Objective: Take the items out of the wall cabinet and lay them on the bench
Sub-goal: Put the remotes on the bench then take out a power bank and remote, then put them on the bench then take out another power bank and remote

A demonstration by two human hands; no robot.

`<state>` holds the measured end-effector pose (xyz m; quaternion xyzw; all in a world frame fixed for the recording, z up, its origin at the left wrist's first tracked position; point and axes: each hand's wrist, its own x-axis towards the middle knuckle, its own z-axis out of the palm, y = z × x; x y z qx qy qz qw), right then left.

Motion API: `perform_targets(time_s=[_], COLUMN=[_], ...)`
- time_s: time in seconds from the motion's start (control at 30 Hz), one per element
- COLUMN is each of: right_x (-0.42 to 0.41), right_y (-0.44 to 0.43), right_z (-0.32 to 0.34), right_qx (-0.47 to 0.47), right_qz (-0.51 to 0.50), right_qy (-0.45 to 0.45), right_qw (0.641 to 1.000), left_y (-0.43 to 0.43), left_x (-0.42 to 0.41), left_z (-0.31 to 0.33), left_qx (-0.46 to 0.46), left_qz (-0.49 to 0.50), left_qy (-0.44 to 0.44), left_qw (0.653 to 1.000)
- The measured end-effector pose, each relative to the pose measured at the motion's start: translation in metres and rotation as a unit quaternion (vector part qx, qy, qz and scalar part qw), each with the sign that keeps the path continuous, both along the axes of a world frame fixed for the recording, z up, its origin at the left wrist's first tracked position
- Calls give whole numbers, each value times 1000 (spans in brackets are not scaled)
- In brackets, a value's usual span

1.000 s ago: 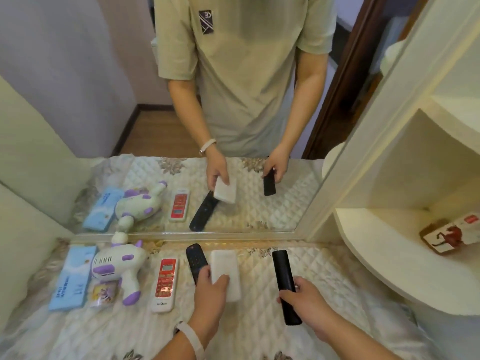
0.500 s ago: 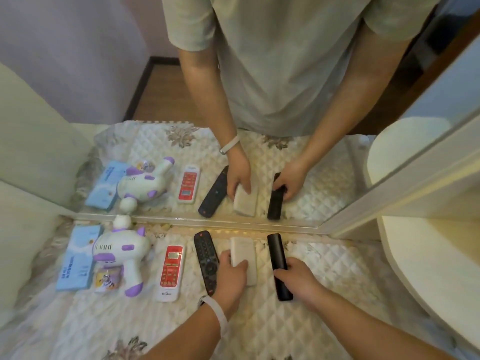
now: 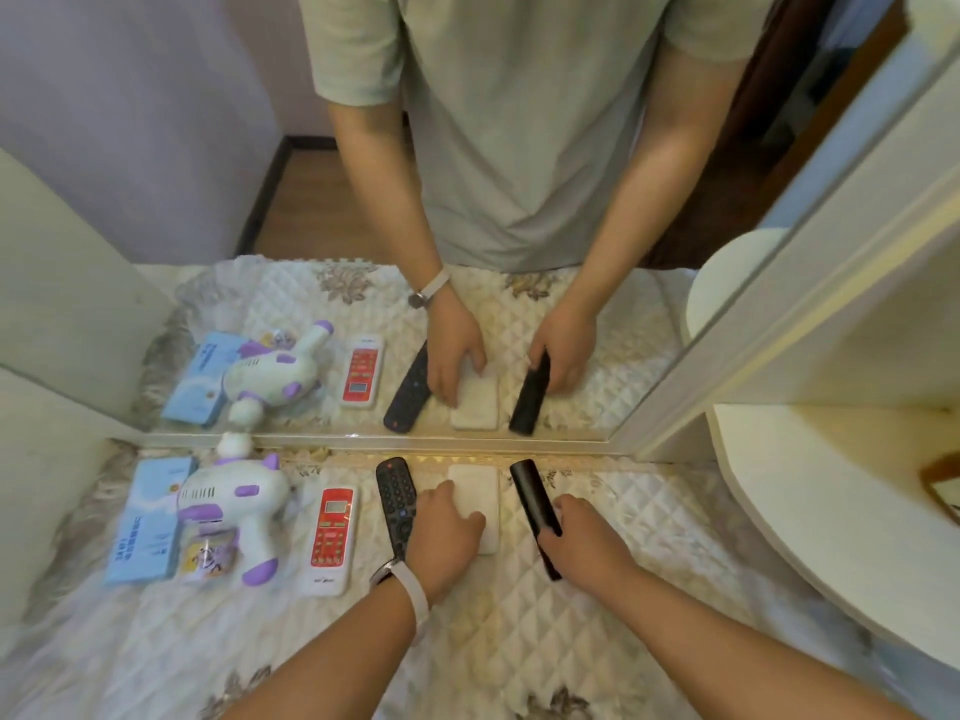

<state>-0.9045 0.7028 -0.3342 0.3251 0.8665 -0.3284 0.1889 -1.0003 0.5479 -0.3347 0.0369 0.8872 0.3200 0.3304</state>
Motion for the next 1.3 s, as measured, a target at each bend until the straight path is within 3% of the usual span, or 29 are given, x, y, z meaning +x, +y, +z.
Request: perform_targets(time_s=[0.2, 0.33, 0.47, 0.67, 0.87, 1.13, 1.3], right_x=[16, 10, -5, 0, 32, 90, 134], right_y=[7, 2, -14, -61, -126, -212, -269], right_z=[35, 72, 116, 161, 169, 202, 222], right_qx=[67, 109, 145, 168, 124, 83, 71], right_qz=[105, 223, 336, 485, 589, 681, 713], right_qy=[39, 122, 228, 356, 400, 435, 445], right_qw=[991, 961, 902, 781, 691, 583, 537], left_y=[-18, -39, -79, -150, -202, -258, -304], left_x=[25, 50, 82, 150, 239, 349, 411], left_z=[37, 70, 103, 139, 171, 203, 210], left_qx=[33, 74, 27, -115, -269, -353, -384], left_qz=[20, 68, 33, -2, 62, 166, 224], left_qy=[66, 142, 265, 371, 388, 364, 355], left_qw=[997, 985, 963, 922, 879, 846, 822])
